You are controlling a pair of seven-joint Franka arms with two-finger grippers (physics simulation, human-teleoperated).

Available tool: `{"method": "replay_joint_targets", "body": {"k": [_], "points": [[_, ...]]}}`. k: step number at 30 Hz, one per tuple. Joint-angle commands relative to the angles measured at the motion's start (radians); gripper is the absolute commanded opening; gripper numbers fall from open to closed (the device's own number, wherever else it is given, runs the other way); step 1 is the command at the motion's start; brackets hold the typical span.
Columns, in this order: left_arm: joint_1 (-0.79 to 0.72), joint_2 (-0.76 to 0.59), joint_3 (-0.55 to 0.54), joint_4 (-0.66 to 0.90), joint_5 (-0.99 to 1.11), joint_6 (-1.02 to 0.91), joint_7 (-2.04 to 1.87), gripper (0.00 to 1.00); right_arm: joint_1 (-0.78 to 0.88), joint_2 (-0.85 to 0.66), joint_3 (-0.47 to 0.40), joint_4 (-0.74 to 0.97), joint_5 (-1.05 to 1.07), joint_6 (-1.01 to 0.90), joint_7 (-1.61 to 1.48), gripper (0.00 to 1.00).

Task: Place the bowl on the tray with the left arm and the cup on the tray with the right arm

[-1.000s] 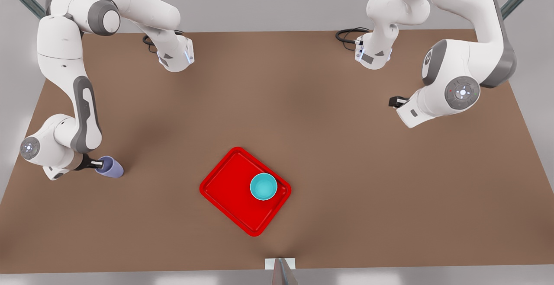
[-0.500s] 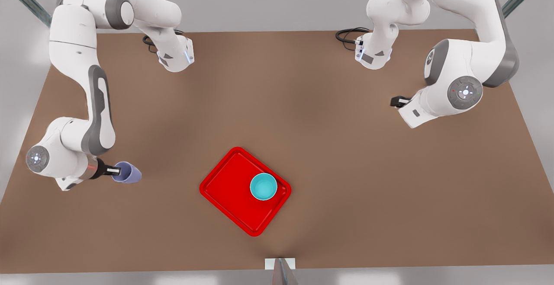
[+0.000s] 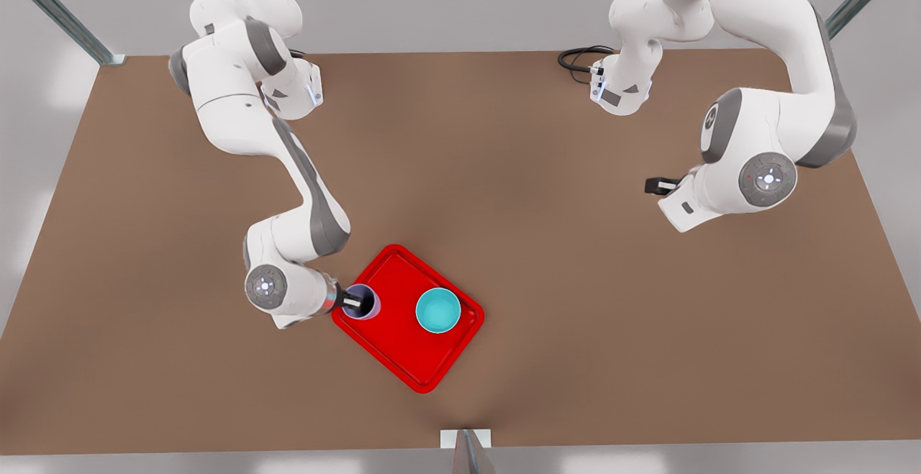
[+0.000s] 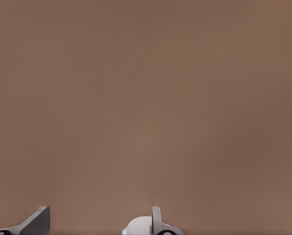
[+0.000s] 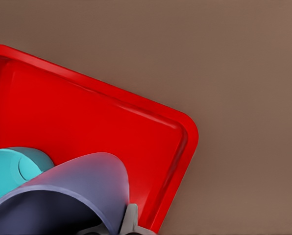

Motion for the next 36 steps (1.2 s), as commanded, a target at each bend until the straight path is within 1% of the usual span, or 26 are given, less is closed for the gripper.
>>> {"method": "replay_joint_targets", "body": {"k": [1,3,9,16,17,18,19,28,31,33,34,35,36], "points": [[0.000,0.001,0.000,0.000,-0.001,0.000,0.000,1.00,-0.002,0.000,0.000,-0.003,-0.008,-0.004,0.002,0.21],[0.000,0.006,0.000,0.000,0.001,0.000,0.000,1.00,0.000,0.003,-0.001,-0.009,-0.016,-0.001,-0.001,0.21],[0.000,0.012,0.000,0.000,0.002,0.000,0.000,1.00,0.015,0.094,-0.001,-0.011,-0.015,0.070,-0.001,0.21],[0.000,0.012,0.000,0.001,0.002,0.000,0.000,1.00,0.015,0.114,0.020,-0.019,-0.076,0.068,-0.001,0.21],[0.000,0.012,0.000,0.001,0.002,0.000,0.000,1.00,0.015,0.117,0.042,-0.026,-0.081,0.068,-0.001,0.26],[0.000,0.011,0.000,0.001,0.002,0.000,0.000,1.00,0.013,0.117,0.045,-0.028,-0.088,0.060,0.000,0.68],[0.000,0.011,0.000,0.001,0.002,-0.002,0.000,1.00,0.015,0.117,0.045,-0.028,-0.090,0.059,0.006,1.00],[0.000,0.011,0.000,0.001,0.001,0.000,0.000,1.00,0.006,0.115,0.048,-0.028,-0.090,0.051,-0.008,1.00],[0.000,0.012,0.000,0.001,0.001,0.000,0.000,1.00,-0.005,0.103,0.077,-0.022,-0.088,-0.045,-0.009,1.00],[0.000,0.012,0.000,0.001,0.001,0.000,0.000,1.00,-0.017,0.064,0.086,-0.017,-0.085,-0.091,-0.005,1.00],[0.000,0.012,0.000,0.001,0.001,0.000,0.000,1.00,-0.020,0.038,0.080,0.026,-0.087,-0.131,-0.011,1.00],[0.000,0.012,0.000,0.001,0.001,0.000,0.000,1.00,-0.020,0.034,0.057,0.171,-0.090,-0.257,-0.008,1.00],[0.000,0.018,0.000,0.006,0.002,0.000,0.000,1.00,-0.022,0.006,-0.004,0.270,-0.085,-0.367,-0.023,1.00]]}}
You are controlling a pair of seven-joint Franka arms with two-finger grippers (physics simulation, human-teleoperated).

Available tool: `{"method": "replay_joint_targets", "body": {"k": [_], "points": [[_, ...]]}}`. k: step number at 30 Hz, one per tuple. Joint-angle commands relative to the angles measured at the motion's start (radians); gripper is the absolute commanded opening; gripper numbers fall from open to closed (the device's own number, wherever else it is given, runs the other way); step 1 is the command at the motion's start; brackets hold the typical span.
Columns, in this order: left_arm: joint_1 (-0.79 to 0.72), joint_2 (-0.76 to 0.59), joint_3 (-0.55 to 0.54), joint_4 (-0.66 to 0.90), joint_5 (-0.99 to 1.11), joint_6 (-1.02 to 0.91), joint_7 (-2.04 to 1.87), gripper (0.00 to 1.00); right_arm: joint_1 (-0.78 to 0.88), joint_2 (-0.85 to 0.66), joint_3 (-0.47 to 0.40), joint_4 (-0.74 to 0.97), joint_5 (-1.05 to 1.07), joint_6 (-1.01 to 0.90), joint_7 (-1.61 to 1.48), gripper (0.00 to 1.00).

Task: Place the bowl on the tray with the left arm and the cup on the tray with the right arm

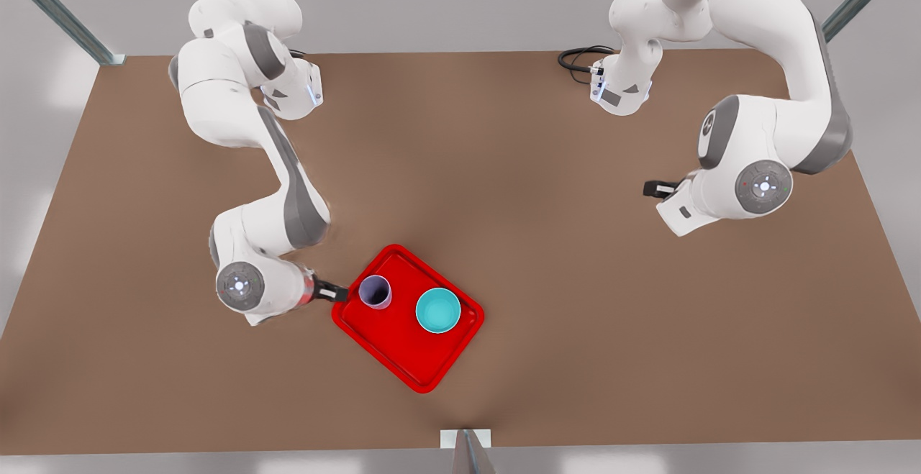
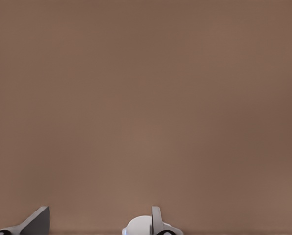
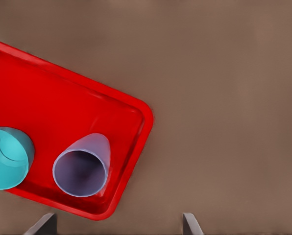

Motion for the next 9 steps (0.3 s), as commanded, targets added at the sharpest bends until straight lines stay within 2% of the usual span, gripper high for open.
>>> {"method": "replay_joint_targets", "body": {"k": [1,2,3,4,5,7,8,9], "points": [[0.000,0.002,0.000,0.005,0.001,0.000,0.000,1.00,-0.010,-0.041,-0.038,-0.001,0.003,-0.027,-0.060,1.00],[0.000,0.002,0.000,0.005,0.001,0.000,0.000,1.00,-0.042,-0.130,-0.103,-0.041,0.035,-0.027,-0.115,1.00],[0.000,0.004,-0.001,0.005,0.001,0.000,0.000,1.00,-0.105,-0.265,-0.135,-0.203,0.066,0.014,-0.207,1.00],[0.000,0.004,0.000,0.005,0.001,0.003,0.000,1.00,-0.162,-0.419,-0.132,-0.454,0.069,0.157,-0.318,1.00],[0.000,0.004,0.000,0.005,0.001,0.003,0.000,1.00,-0.195,-0.508,-0.141,-0.577,0.069,0.217,-0.424,1.00],[0.000,0.004,0.000,0.006,0.001,0.000,0.000,1.00,-0.190,-0.654,-0.209,-0.750,0.068,0.217,-0.461,0.98],[0.000,0.004,0.000,0.005,0.001,0.000,0.000,1.00,-0.188,-0.657,-0.216,-0.747,0.061,0.200,-0.479,0.97],[0.000,0.004,0.000,0.005,0.001,0.000,0.000,1.00,-0.185,-0.654,-0.230,-0.748,0.061,0.210,-0.499,1.00]]}}
